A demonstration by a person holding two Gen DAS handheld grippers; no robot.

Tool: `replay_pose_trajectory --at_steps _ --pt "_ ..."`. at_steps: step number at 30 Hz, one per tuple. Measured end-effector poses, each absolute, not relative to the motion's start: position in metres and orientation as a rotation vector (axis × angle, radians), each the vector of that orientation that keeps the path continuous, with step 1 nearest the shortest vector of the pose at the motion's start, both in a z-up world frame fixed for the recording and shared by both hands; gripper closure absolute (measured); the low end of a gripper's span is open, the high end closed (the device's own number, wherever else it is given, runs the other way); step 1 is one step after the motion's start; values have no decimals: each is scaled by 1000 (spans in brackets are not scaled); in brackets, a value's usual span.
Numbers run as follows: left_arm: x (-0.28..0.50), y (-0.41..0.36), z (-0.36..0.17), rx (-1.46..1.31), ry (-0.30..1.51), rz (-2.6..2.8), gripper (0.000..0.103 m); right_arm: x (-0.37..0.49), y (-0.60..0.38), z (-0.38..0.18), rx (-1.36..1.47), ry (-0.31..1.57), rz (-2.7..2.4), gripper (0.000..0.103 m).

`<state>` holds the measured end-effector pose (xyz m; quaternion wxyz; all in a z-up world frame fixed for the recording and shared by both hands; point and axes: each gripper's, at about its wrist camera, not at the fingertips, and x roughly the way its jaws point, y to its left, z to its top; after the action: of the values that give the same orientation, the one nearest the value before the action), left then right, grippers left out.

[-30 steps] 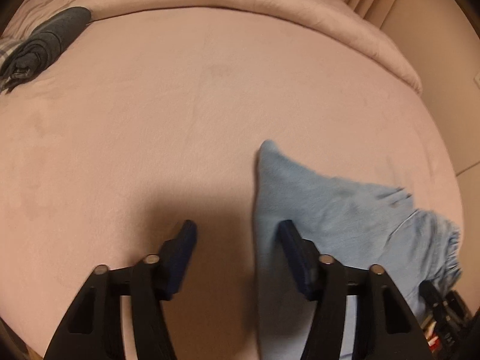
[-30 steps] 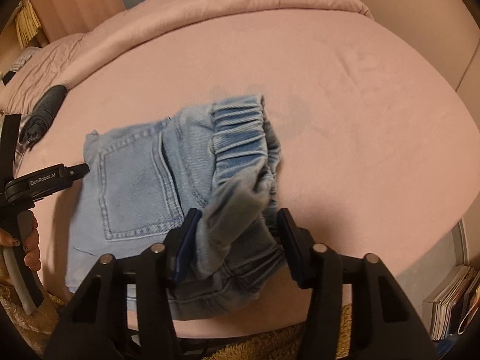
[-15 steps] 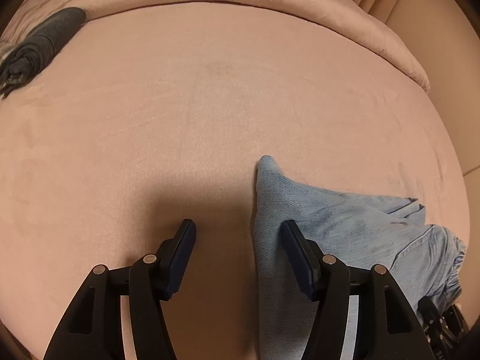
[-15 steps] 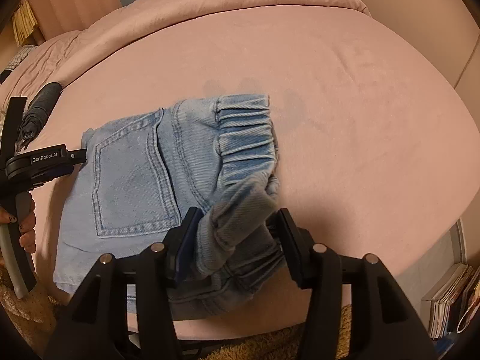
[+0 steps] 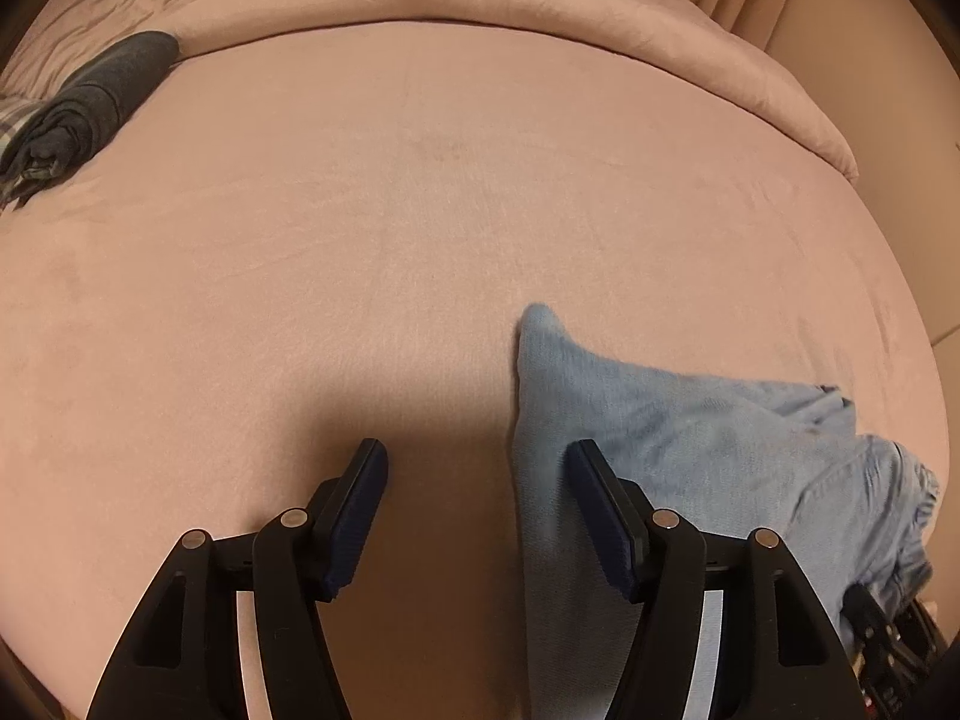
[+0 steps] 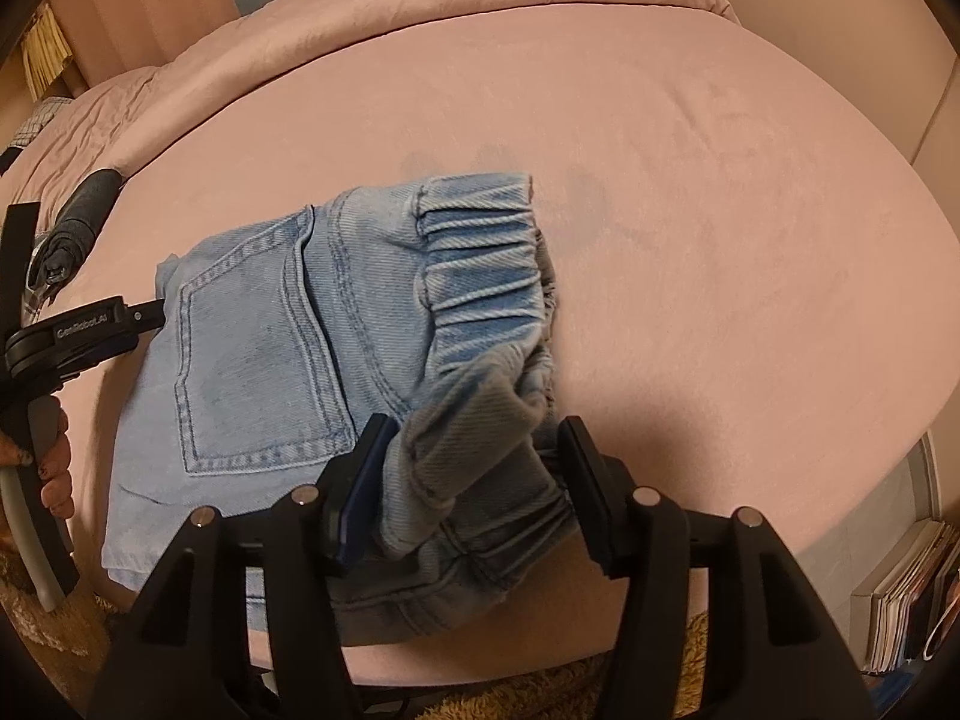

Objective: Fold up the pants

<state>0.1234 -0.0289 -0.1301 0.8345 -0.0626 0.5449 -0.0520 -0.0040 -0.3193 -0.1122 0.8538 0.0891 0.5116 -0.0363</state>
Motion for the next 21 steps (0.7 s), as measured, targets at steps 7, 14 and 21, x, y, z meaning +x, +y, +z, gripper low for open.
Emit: replay_pose_trajectory --at_steps 7,14,21 --pt "78 -24 -108 -203 1112 -258 37 -7 -322 -112 197 1065 -85 42" --pt "50 -29 -119 -208 1114 -336 23 -10 -321 -105 141 1051 -136 24" --pt "51 -48 -133 -161 1154 -378 22 -15 -329 -94 175 1024 -92 15"
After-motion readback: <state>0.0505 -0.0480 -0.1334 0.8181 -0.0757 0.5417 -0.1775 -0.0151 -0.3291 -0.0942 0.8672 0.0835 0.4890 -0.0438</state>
